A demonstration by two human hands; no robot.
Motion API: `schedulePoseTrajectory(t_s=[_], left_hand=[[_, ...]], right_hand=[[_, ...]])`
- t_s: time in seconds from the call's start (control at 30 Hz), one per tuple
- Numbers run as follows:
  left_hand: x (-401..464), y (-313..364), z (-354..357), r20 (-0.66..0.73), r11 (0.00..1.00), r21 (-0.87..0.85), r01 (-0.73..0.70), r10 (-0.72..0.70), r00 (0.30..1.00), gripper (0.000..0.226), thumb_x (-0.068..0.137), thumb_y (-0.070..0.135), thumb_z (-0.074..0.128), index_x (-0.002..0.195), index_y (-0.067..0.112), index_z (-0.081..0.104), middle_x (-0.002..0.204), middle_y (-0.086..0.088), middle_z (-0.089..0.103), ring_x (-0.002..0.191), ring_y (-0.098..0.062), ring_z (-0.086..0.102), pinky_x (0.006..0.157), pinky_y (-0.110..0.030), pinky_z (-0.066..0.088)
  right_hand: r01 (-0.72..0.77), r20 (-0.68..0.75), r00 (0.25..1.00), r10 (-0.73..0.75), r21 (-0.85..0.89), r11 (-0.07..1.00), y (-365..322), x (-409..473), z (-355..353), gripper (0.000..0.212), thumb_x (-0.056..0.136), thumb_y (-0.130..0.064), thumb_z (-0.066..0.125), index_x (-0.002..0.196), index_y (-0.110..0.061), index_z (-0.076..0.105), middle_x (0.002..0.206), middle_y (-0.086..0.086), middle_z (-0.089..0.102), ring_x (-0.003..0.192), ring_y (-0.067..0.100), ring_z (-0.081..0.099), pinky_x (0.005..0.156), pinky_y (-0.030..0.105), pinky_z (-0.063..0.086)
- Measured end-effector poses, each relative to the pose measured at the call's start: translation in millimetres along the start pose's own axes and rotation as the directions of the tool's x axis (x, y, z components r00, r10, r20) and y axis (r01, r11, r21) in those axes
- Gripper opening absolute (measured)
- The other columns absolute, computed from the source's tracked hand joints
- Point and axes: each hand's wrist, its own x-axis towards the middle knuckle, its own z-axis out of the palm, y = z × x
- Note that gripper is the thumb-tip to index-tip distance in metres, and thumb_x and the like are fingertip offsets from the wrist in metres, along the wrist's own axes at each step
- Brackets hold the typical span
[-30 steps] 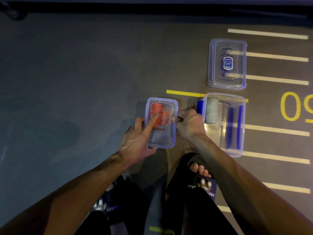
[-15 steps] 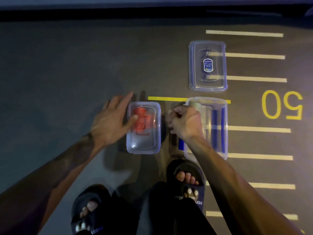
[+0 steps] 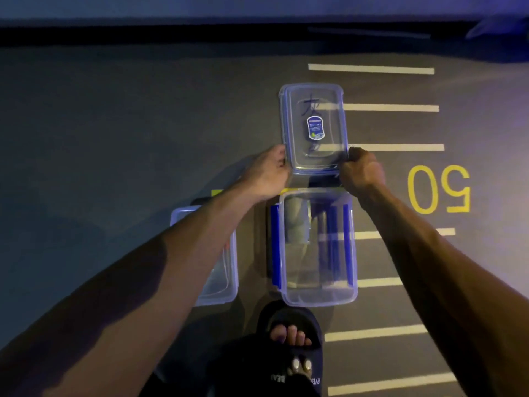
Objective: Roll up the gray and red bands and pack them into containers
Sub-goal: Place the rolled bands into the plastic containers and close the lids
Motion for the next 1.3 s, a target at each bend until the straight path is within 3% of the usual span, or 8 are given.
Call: schedulePoseTrajectory(t_s=[0.2, 0.4, 0.5, 0.67, 0.8, 1.07, 1.2, 1.3], left_hand=[[-5, 12, -11, -0.09, 0.902, -0.411, 0.132, -0.184, 0.979, 0.04, 0.102, 0.015, 0.06, 0.139, 0.005, 0.051, 0.108, -0.007, 0.066, 0.092, -0.018, 0.064, 0.081, -0.028, 0.055], [-37, 3, -23, -0.15, 0.953, -0.299, 0.046, -0.095, 0.984, 0.023, 0.098, 0.009, 0.066, 0.12, 0.016, 0.063, 0.087, 0.002, 0.065, 0.069, -0.007, 0.061, 0.066, -0.021, 0.055], [-66, 5, -21, -0.199, 0.953, -0.302, -0.033, -0.029, 0.98, 0.013, 0.099, 0.01, 0.065, 0.104, 0.022, 0.064, 0.078, 0.007, 0.06, 0.065, -0.006, 0.058, 0.06, -0.022, 0.054], [-123, -22, 7, -0.208, 0.993, -0.092, -0.069, 0.049, 0.977, 0.015, 0.098, 0.026, 0.068, 0.084, 0.028, 0.061, 0.07, 0.01, 0.066, 0.06, -0.011, 0.063, 0.062, -0.035, 0.055], [-158, -48, 40, -0.202, 0.996, 0.085, 0.025, -0.007, 0.979, 0.018, 0.095, 0.038, 0.068, 0.086, 0.023, 0.064, 0.076, 0.006, 0.072, 0.066, -0.014, 0.069, 0.071, -0.042, 0.061], [-179, -50, 57, -0.195, 0.879, 0.465, 0.102, -0.011, 0.981, 0.015, 0.096, 0.042, 0.061, 0.094, 0.027, 0.061, 0.087, 0.007, 0.071, 0.084, -0.018, 0.066, 0.076, -0.035, 0.055], [-171, -39, 49, -0.143, 0.88, 0.444, 0.165, -0.112, 0.983, 0.013, 0.092, 0.04, 0.065, 0.096, 0.028, 0.061, 0.091, 0.007, 0.071, 0.087, -0.016, 0.067, 0.082, -0.039, 0.056], [-160, -33, 46, -0.165, 0.92, 0.356, 0.165, -0.112, 0.98, 0.019, 0.096, 0.048, 0.062, 0.096, 0.029, 0.058, 0.087, 0.009, 0.068, 0.079, -0.011, 0.063, 0.07, -0.033, 0.05]], right_hand=[[-0.052, -0.071, 0.993, 0.09, 0.425, 0.904, 9, 4, -6, 0.034, 0.093, -0.008, 0.07, 0.126, -0.004, 0.065, 0.113, 0.01, 0.072, 0.103, 0.022, 0.068, 0.102, 0.043, 0.055], [0.03, 0.064, 0.994, -0.093, 0.648, 0.761, 10, -46, -25, 0.029, 0.094, -0.002, 0.065, 0.122, -0.001, 0.071, 0.11, 0.02, 0.073, 0.089, 0.021, 0.068, 0.077, 0.033, 0.058], [0.067, 0.079, 0.987, -0.14, 0.585, 0.808, 22, -76, -38, 0.034, 0.092, 0.002, 0.062, 0.122, -0.012, 0.07, 0.097, 0.007, 0.07, 0.084, 0.012, 0.065, 0.071, 0.023, 0.054], [0.148, 0.162, 0.961, -0.223, 0.382, 0.912, 60, -124, -44, 0.039, 0.073, -0.015, 0.068, 0.107, -0.035, 0.068, 0.078, 0.004, 0.065, 0.072, 0.013, 0.057, 0.067, 0.028, 0.046], [0.178, 0.165, 0.963, -0.213, 0.203, 0.963, 102, -151, -38, 0.044, 0.081, -0.012, 0.074, 0.121, -0.029, 0.066, 0.08, 0.005, 0.068, 0.074, 0.016, 0.062, 0.076, 0.036, 0.052], [0.224, 0.217, 0.949, -0.227, 0.038, 0.974, 133, -170, -34, 0.041, 0.088, -0.01, 0.073, 0.122, -0.029, 0.061, 0.086, -0.002, 0.069, 0.073, 0.002, 0.064, 0.062, 0.009, 0.046], [0.224, 0.126, 0.965, -0.229, 0.056, 0.973, 125, -161, -28, 0.008, 0.097, -0.021, 0.065, 0.105, -0.021, 0.068, 0.091, -0.002, 0.07, 0.077, 0.007, 0.063, 0.061, 0.009, 0.046], [0.196, 0.075, 0.977, -0.201, 0.073, 0.978, 117, -149, -23, 0.015, 0.101, -0.034, 0.061, 0.105, -0.021, 0.067, 0.096, -0.001, 0.069, 0.082, 0.013, 0.064, 0.063, 0.018, 0.049]])
